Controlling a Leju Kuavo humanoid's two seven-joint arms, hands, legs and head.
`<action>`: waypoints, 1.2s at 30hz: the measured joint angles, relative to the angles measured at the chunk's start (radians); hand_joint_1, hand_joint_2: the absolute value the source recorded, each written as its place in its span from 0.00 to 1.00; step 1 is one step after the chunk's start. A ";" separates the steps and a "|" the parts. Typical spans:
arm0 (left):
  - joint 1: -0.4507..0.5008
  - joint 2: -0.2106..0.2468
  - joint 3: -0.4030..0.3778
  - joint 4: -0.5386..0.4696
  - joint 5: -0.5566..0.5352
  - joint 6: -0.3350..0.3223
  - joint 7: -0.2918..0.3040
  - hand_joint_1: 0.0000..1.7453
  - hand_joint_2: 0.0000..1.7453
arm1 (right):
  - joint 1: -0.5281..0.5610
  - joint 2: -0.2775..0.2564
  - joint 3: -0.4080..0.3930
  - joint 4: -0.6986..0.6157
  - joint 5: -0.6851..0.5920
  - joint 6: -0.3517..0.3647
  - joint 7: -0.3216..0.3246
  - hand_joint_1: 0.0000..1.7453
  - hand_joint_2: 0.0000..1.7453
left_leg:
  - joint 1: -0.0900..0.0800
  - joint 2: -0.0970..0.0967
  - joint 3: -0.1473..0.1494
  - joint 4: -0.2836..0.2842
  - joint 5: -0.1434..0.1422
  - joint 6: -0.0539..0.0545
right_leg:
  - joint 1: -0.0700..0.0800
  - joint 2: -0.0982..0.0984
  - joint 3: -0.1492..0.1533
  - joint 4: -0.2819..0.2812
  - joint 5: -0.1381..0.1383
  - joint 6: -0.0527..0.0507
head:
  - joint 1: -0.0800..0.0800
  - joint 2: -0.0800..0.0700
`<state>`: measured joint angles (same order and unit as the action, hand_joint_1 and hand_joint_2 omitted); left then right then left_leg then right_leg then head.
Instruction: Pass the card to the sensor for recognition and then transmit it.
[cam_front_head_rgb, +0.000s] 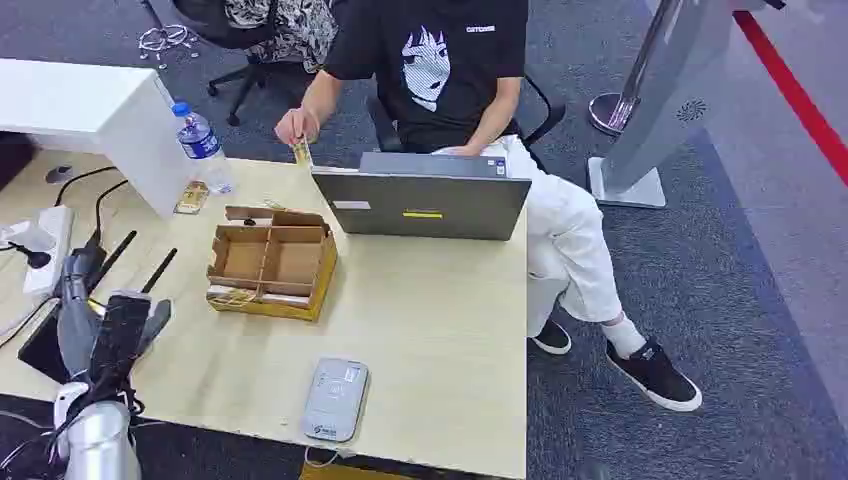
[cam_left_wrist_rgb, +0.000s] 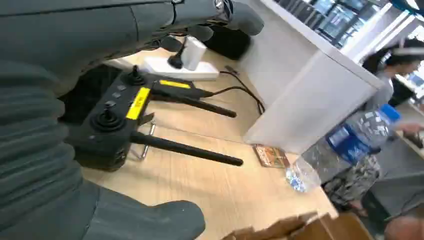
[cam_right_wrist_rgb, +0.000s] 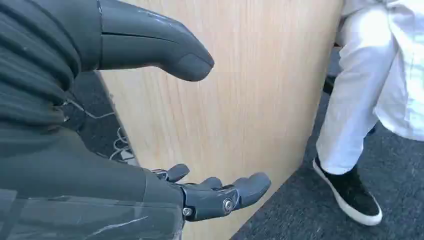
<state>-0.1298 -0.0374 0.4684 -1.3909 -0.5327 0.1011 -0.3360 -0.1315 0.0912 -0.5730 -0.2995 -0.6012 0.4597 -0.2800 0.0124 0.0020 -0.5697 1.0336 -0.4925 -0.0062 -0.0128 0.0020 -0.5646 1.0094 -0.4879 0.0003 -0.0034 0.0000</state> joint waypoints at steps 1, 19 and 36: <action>-0.008 0.008 -0.022 0.000 -0.038 0.005 0.011 0.00 1.00 | -0.003 0.002 -0.003 0.000 0.007 -0.001 -0.001 0.00 1.00 | 0.000 0.001 0.000 0.000 0.000 0.000 | 0.000 0.000 0.000 0.000 0.000 0.000 | 0.000 0.000; -0.116 0.141 -0.354 0.010 -0.601 0.110 0.181 0.00 1.00 | -0.027 0.030 -0.037 0.000 0.072 -0.016 -0.011 0.00 1.00 | 0.000 0.001 0.000 0.000 0.000 0.000 | 0.000 0.001 0.000 0.000 0.001 -0.001 | 0.000 0.000; -0.182 0.218 -0.566 0.044 -0.967 0.212 0.277 1.00 1.00 | -0.042 0.050 -0.060 0.001 0.118 -0.029 -0.024 0.00 1.00 | 0.000 0.001 -0.001 0.000 0.002 0.000 | 0.000 0.001 -0.002 0.001 0.002 -0.001 | 0.000 0.000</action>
<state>-0.3114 0.1808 -0.0977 -1.3466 -1.4996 0.3128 -0.0595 -0.1735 0.1411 -0.6325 -0.2987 -0.4833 0.4311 -0.3037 0.0124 0.0029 -0.5711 1.0338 -0.4910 -0.0062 -0.0127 0.0034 -0.5664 1.0100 -0.4857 -0.0005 -0.0031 0.0000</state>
